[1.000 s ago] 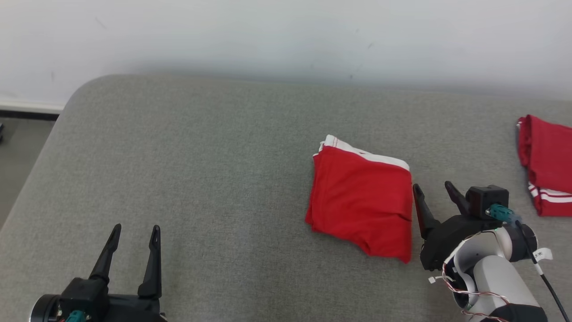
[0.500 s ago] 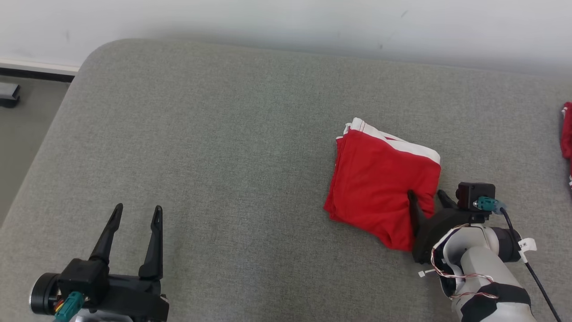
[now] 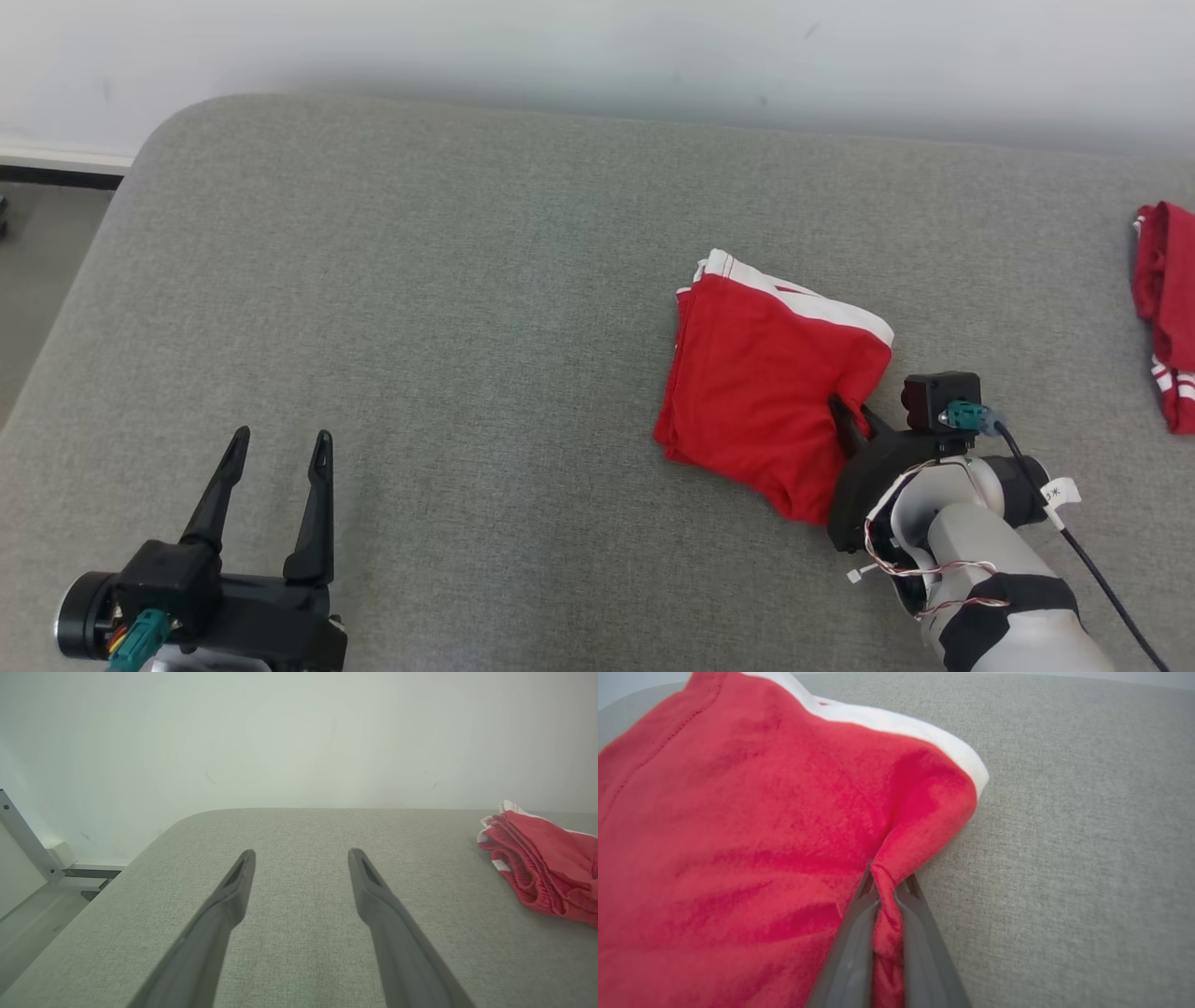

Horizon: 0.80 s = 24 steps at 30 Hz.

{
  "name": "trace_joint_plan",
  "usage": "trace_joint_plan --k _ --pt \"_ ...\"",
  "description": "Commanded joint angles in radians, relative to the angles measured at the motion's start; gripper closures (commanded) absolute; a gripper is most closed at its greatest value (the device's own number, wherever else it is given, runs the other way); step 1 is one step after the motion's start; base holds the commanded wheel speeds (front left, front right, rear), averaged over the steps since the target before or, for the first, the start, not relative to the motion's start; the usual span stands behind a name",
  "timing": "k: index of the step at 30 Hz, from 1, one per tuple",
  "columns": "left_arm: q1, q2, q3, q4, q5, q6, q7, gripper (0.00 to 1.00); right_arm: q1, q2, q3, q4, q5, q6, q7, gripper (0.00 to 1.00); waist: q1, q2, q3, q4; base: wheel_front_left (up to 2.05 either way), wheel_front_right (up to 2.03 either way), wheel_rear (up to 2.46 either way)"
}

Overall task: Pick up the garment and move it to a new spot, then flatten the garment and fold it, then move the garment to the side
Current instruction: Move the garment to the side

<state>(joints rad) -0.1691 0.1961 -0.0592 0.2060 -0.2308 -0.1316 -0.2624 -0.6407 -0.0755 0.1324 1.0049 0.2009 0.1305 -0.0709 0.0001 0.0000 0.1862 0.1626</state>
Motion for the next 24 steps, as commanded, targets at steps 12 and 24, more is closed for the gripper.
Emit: trace_joint_plan --k 12,24 --pt "-0.014 0.021 -0.009 -0.022 -0.012 0.002 -0.003 0.0 -0.13 -0.142 0.219 -0.056 0.019 -0.001 0.085 1.0 -0.0001 0.0 0.064 -0.088 0.0 0.0 0.0" --pt "-0.089 0.105 -0.038 -0.094 -0.038 0.002 -0.003 0.0 -0.316 -0.37 0.392 -0.274 0.1 -0.001 0.203 1.0 -0.0001 0.0 0.275 -0.245 0.0 0.0 0.0"
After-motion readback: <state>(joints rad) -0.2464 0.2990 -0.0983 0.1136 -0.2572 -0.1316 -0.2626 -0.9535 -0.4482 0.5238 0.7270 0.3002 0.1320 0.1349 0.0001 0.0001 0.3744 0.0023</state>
